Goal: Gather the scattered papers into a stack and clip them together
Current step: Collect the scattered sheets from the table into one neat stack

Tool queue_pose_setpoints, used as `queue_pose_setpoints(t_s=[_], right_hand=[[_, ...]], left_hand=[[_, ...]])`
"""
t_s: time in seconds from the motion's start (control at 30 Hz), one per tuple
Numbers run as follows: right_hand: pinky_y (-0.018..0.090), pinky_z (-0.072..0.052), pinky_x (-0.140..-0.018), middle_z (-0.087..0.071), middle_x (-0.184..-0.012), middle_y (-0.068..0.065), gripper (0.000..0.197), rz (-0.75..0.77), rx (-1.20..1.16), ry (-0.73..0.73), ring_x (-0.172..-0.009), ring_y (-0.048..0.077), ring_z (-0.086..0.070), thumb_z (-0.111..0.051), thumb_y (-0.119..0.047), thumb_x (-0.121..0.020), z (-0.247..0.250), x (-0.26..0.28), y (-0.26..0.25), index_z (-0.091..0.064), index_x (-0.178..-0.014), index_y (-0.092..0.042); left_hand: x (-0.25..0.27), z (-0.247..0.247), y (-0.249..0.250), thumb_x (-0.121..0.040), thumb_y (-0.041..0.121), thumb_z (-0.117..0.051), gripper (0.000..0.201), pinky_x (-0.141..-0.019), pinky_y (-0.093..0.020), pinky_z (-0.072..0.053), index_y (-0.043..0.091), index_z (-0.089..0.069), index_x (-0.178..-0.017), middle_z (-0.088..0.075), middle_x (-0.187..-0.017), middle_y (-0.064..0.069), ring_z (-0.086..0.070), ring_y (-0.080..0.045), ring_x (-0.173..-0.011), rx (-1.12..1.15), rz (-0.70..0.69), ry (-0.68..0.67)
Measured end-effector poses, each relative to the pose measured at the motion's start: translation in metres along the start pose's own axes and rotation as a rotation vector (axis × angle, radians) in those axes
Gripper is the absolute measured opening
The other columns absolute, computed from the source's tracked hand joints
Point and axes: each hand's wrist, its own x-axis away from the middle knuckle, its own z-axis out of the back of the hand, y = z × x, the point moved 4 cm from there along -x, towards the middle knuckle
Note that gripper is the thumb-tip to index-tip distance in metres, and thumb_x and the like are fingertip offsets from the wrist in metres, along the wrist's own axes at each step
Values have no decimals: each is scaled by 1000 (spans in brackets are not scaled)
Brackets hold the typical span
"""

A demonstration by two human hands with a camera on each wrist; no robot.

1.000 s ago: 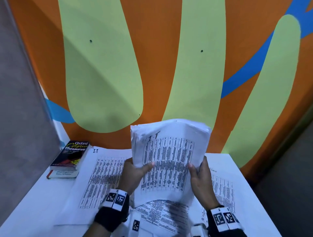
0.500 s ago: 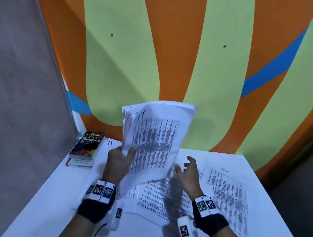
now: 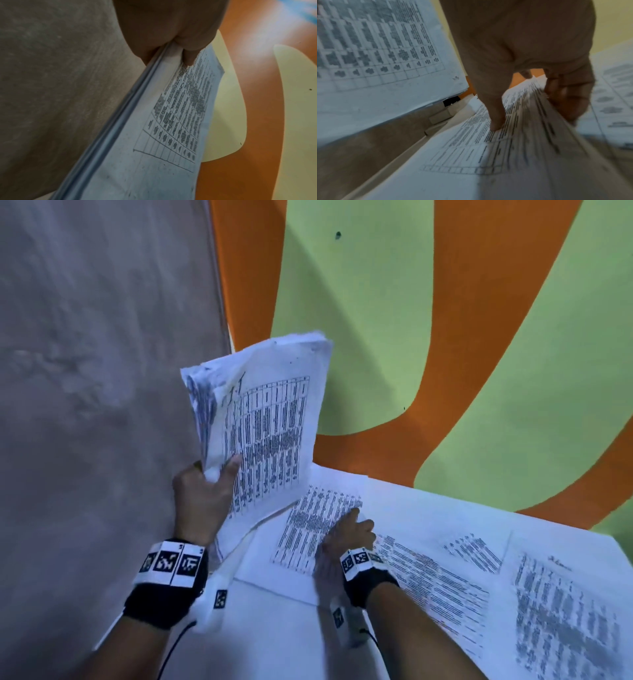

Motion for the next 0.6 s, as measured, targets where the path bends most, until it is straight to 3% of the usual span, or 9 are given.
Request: queue_pose_setpoints(t_s=[0.13, 0.2, 0.23, 0.27, 0.3, 0.37, 0.43, 0.5, 0.6], right_hand=[[40, -49, -80, -52, -125, 23, 80, -14, -224, 1, -107, 38, -59, -64, -10, -83, 1, -5, 2, -14, -145, -5], [37, -50, -73, -62, -109, 21, 57, 29, -303, 12, -98, 36, -63, -64, -8, -81, 17, -5, 11, -36, -130, -1], [35, -50, -69, -65, -98, 20, 36, 81, -303, 28, -92, 35, -64, -65, -8, -80, 33, -3, 18, -50, -111, -1], [32, -47, -63, -64, -81, 18, 9, 173, -274, 36, -82, 31, -63, -64, -8, -80, 54, 0, 25, -57, -85, -5], [30, -42, -55, -57, -64, 12, 22, 252, -223, 52, -70, 25, -58, -61, -8, -81, 77, -3, 34, -51, -62, -12], [24, -27, -44, -38, -48, 0, 45, 343, -136, 53, -54, 14, -41, -59, -4, -81, 129, -5, 57, -36, -46, -16], [18, -25, -40, -42, -49, -1, 41, 390, -84, -6, -48, 9, -34, -60, -1, -81, 184, -6, 78, -42, -47, -15], [14, -29, -43, -49, -54, 1, 30, 389, -5, -53, -49, 6, -36, -60, 0, -83, 218, -14, 101, -53, -55, -9], [24, -34, -58, -43, -54, -8, 39, 414, 315, -119, -53, 7, -41, -56, -5, -86, 214, -35, 128, -42, -52, -18]], left_hand=[[-2, -2, -11, -81, 40, -68, 47, -52, -40, -46, -2, -58, -61, -57, -53, -24, -44, -17, -48, 37, 32, -16], [-4, -3, -8, -82, 35, -68, 42, -53, -36, -46, 1, -58, -59, -58, -47, -13, -46, -16, -45, 83, 32, -18], [-5, -3, -5, -83, 30, -68, 42, -51, -26, -42, 6, -52, -52, -53, -39, 3, -44, -7, -40, 107, 28, -15], [-6, -3, -3, -85, 23, -68, 46, -46, -15, -38, 9, -46, -48, -46, -32, 8, -41, 2, -35, 120, 31, -9], [-7, -3, -1, -86, 17, -67, 48, -43, -6, -32, 5, -44, -46, -46, -31, 13, -41, 4, -32, 133, 35, -5], [-9, -4, 0, -86, 13, -67, 45, -40, -2, -28, -1, -47, -48, -48, -34, 22, -42, 9, -32, 146, 28, -8], [-11, -6, 3, -87, 14, -66, 46, -38, -3, -26, 12, -43, -47, -48, -33, 16, -42, 8, -32, 146, 26, -2], [-11, -12, 4, -87, 14, -66, 41, -37, -2, -26, 6, -48, -52, -43, -29, 8, -42, 9, -32, 153, 28, -14], [-9, -24, 10, -87, 14, -66, 29, -38, -1, -27, -2, -58, -64, -40, -30, 13, -42, 9, -32, 172, 29, -34]])
